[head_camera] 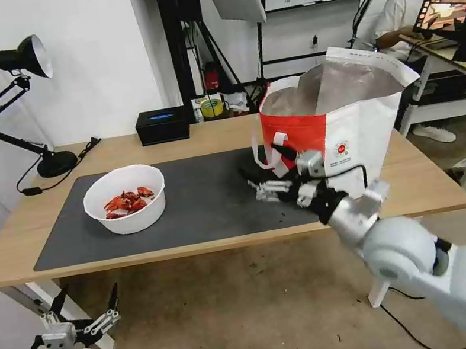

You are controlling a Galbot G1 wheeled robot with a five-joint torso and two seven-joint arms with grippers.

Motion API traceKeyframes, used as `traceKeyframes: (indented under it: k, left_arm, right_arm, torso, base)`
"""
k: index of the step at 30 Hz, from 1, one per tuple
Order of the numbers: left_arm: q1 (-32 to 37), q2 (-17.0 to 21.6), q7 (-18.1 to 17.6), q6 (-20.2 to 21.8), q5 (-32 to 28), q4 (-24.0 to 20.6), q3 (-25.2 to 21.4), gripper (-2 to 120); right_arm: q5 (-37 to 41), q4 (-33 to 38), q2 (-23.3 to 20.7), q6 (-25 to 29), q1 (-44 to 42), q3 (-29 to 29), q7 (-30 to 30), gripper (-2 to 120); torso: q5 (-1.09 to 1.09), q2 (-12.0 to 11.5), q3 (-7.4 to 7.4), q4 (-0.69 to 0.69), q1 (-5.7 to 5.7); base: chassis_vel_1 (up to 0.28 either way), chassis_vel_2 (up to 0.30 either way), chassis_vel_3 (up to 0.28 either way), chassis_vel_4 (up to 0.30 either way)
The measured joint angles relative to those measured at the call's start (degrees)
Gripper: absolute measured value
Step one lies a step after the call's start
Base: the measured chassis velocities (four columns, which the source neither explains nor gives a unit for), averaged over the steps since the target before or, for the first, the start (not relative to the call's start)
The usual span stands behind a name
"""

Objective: Pick up the trash from the table and place it into the takeout bag.

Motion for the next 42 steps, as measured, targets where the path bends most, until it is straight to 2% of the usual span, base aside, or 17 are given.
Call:
traceKeyframes:
  k: [3,7,11,21,25,31,42]
  left_arm:
    - [-0.1,-0.2,0.0,0.0,0.2,0.0,0.3,100]
    - [-0.1,-0.4,0.1,-0.2,0.4,0.3,0.6,100]
    - [-0.1,-0.5,0.1,-0.4,0.6,0.9,1.0,100]
    - [-0.1,-0.5,0.1,-1.3,0.2,1.5,0.5,100]
    - [-0.1,-0.6,0.2,-1.4,0.2,1.7,0.6,100]
    - [-0.6,-0.5,0.3,-1.6,0.3,2.0,1.3,100]
    - [-0.9,-0.2,0.3,-1.9,0.3,2.2,1.5,100]
  right_arm:
    - [-3.5,-0.1,0.1,2.0,-7.8,4.1,-0.6,100]
    - [-5.3,0.0,0.6,2.8,-12.4,6.1,-0.6,100]
    - [-10.5,-2.0,2.7,4.9,-18.4,7.6,-0.4,100]
    - [-14.9,-4.6,6.3,5.4,-22.2,8.9,2.4,100]
    - [-15.3,-4.6,6.4,5.5,-22.5,9.0,2.8,100]
    - [-18.0,-4.2,7.1,5.2,-24.5,9.9,6.7,100]
    - [-18.7,-4.6,7.4,4.6,-25.3,9.5,8.3,100]
  torso:
    - [0.00,0.0,0.00,-0.01,0.00]
    - [0.00,0.0,0.00,-0.01,-0.01]
    - [0.00,0.0,0.00,-0.01,-0.01]
    - [0.00,0.0,0.00,-0.01,0.00]
    - [-0.01,0.0,0.00,-0.01,0.00]
    - [0.00,0.0,0.00,-0.01,0.00]
    - [0.00,0.0,0.00,-0.01,0.00]
  base:
    - [0.000,0.000,0.000,0.000]
    - [0.000,0.000,0.000,0.000]
    - [0.000,0.000,0.000,0.000]
    - [0.000,0.000,0.000,0.000]
    - [0.000,0.000,0.000,0.000]
    - [0.000,0.000,0.000,0.000]
    - [0.000,0.000,0.000,0.000]
